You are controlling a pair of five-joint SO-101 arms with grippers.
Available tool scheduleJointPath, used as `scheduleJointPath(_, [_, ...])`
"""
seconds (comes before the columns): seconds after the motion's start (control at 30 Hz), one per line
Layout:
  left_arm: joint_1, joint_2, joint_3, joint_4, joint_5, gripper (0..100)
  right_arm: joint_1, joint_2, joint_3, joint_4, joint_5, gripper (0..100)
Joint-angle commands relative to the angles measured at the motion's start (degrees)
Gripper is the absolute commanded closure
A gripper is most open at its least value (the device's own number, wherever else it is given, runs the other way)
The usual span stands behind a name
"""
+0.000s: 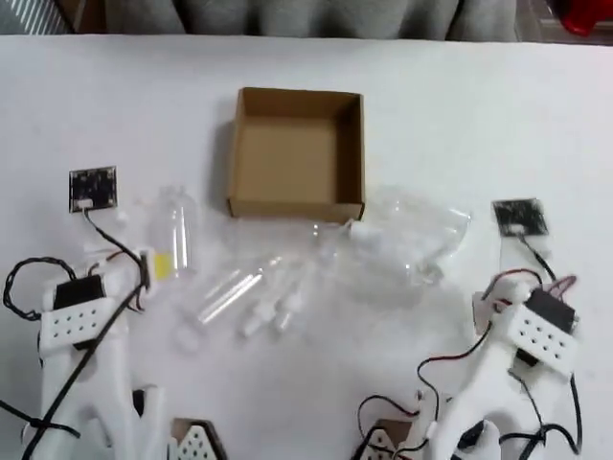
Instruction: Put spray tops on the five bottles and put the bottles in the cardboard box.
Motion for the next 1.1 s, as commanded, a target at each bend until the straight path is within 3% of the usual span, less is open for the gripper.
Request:
scheduleJointPath(0.0, [0.92, 0.31, -0.44, -1.14, 0.00, 72, 1.19, 0.13, 1.93, -4.44, -0.88, 96.8])
scheduleJointPath(0.17, [1.01, 0.13, 0.26, -1.14, 0.00, 72, 1.19, 0.13, 7.03, -8.84, -0.53, 86.3])
scheduleJointPath(0.53, [1.01, 0.04, 0.62, -1.14, 0.00, 72, 0.04, -0.22, 7.82, -9.01, -0.44, 86.0])
scheduleJointPath(0.77, [1.01, 0.04, 0.62, -1.14, 0.00, 72, 4.35, 0.13, 9.05, -9.36, 5.19, 86.4])
scheduleJointPath(1.07, [1.10, 0.04, 0.70, -1.14, 0.00, 72, 5.23, 0.22, 9.49, -9.45, 5.10, 86.4])
